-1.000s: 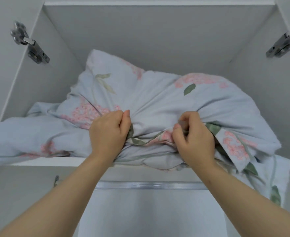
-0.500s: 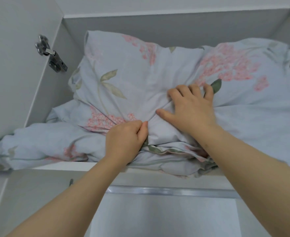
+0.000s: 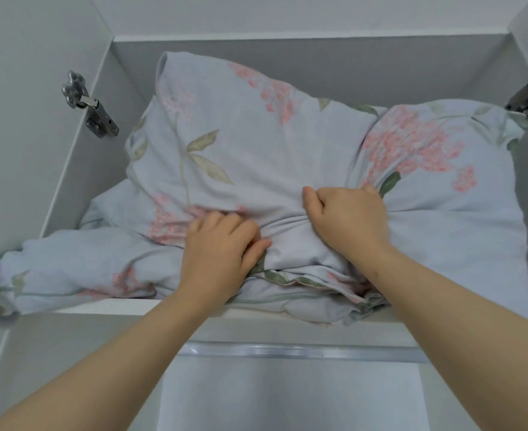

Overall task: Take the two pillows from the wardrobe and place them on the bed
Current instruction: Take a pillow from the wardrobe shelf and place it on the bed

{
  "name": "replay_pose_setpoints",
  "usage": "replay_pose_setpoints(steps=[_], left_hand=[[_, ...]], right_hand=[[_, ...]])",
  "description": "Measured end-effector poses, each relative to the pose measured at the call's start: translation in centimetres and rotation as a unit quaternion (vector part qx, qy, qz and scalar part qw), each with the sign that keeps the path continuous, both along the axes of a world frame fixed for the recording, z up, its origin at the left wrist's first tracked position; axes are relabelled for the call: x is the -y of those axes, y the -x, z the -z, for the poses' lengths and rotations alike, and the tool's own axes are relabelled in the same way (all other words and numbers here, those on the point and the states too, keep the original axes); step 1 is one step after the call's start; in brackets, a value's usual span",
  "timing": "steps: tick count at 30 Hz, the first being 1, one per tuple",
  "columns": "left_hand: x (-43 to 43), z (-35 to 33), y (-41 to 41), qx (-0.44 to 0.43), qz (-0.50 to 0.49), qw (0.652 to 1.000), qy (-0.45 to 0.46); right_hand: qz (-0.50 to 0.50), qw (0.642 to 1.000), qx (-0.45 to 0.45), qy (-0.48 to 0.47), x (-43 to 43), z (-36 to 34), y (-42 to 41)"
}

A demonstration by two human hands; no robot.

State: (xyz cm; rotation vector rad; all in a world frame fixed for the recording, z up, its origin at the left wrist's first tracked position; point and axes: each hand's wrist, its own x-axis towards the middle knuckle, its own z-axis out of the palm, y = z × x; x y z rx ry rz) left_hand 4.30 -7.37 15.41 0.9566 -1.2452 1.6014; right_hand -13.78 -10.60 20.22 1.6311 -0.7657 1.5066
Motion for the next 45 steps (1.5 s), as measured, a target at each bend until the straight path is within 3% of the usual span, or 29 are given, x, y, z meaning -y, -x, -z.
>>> replay_pose_setpoints(steps=[4,6,9,14,18,20,23,27,30,34,41,45], left_hand=[[-2.5,-2.8,0.4,-0.125,0.006,0.992,0.036],[-3.9,-4.6,1.2,-0.217,0.09,0.972,0.001],[-4.7,-6.2,1.6,-0.245,0.124,0.96,-0.054],[-4.2,-6.1,1.3,-0.187,0.061,0.977,-0.077],[-3.3,-6.2,0.1,0.004,-0.073,0.997,0.004],[-2.8,-6.3,-0.2,0.052,-0.061,0.996,0.038],[-3.3,-6.6,0.1,0.039,0.038,0.996,0.068],[-4.3,-7.4,1.0,0.061,0.121,0.986,0.099],[-4.9,-8.1,2.4,0.101,0.109,0.976,0.161],[-6.2,-9.4,4.1,0.14,0.061,0.965,0.214],[-8.1,-8.3,4.9,0.136,0.034,0.968,0.207],[-10.9,-7.1,6.3,0.116,0.051,0.966,0.227]], right_hand=[[-0.05,0.998,0.042,0.018,-0.1,0.2,0.9],[-0.06,0.996,0.054,0.024,-0.1,0.2,1.2],[-0.071,0.996,0.053,0.023,-0.1,0.1,1.4],[-0.093,0.993,0.063,0.046,0.4,0.1,1.6],[-0.112,0.989,0.072,0.061,0.5,0.2,1.4],[-0.109,0.989,0.064,0.079,0.5,0.5,1.5],[-0.104,0.99,0.033,0.093,0.9,1.5,1.7],[-0.005,0.991,0.067,0.117,1.4,2.6,1.5],[0.041,0.985,0.136,0.096,0.7,2.1,1.2],[0.03,0.977,0.179,0.114,-0.1,1.7,1.4],[-0.019,0.975,0.193,0.111,-1.6,2.0,2.4],[-0.042,0.955,0.252,0.151,-3.3,1.9,2.1]])
